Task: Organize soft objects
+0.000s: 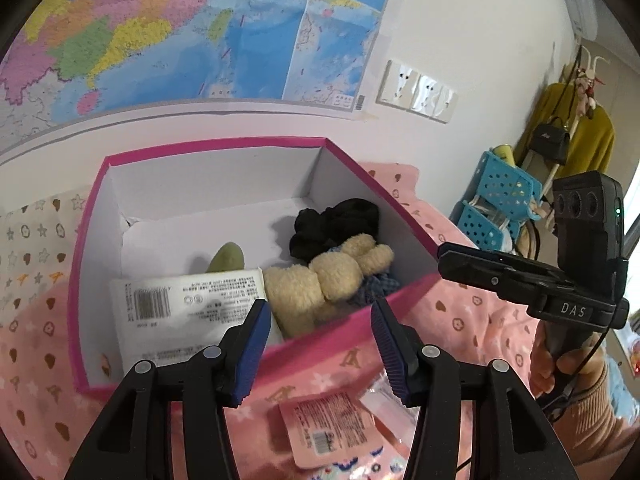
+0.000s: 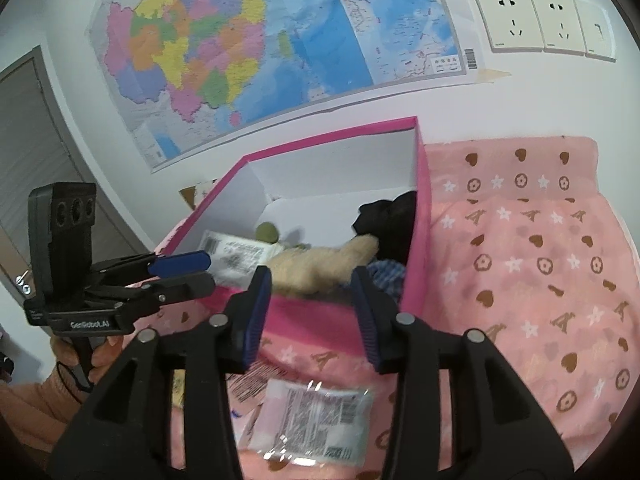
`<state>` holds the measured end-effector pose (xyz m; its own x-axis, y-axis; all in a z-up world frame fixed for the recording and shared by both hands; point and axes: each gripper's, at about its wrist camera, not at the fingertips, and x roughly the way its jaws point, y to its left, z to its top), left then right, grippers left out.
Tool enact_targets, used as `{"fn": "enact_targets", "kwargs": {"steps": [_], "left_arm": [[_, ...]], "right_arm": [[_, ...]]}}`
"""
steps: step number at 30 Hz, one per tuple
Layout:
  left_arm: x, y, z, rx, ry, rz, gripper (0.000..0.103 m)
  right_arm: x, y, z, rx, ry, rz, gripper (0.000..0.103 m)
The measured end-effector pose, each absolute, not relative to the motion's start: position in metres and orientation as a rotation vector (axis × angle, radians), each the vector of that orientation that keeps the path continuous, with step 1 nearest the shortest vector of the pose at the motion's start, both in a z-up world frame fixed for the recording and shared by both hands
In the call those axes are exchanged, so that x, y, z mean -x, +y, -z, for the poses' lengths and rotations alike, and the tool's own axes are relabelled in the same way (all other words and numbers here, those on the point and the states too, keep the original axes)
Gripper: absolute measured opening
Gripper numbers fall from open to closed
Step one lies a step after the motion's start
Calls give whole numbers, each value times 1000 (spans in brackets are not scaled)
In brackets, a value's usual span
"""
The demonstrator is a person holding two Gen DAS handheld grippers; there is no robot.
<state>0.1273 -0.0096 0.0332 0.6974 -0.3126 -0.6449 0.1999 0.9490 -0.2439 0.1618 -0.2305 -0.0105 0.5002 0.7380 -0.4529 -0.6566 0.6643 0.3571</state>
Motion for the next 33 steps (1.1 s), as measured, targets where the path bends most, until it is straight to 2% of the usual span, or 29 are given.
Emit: {"fn": "enact_targets", "kwargs": {"steps": [4, 22, 26, 33], "left_arm": [[-111, -5, -34, 156, 731, 298, 59], [-73, -8, 10, 203, 845, 343, 59], [-70, -16, 16, 200, 862, 369, 59], [-75, -18, 25, 188, 894, 350, 59]], "right_arm": [[-146, -231, 17, -142, 632, -877, 44], [-124, -246, 100, -194, 865, -811, 45], [-117, -248, 104, -182, 873, -800, 53], [-119, -263, 113, -229, 888, -755, 55]]}}
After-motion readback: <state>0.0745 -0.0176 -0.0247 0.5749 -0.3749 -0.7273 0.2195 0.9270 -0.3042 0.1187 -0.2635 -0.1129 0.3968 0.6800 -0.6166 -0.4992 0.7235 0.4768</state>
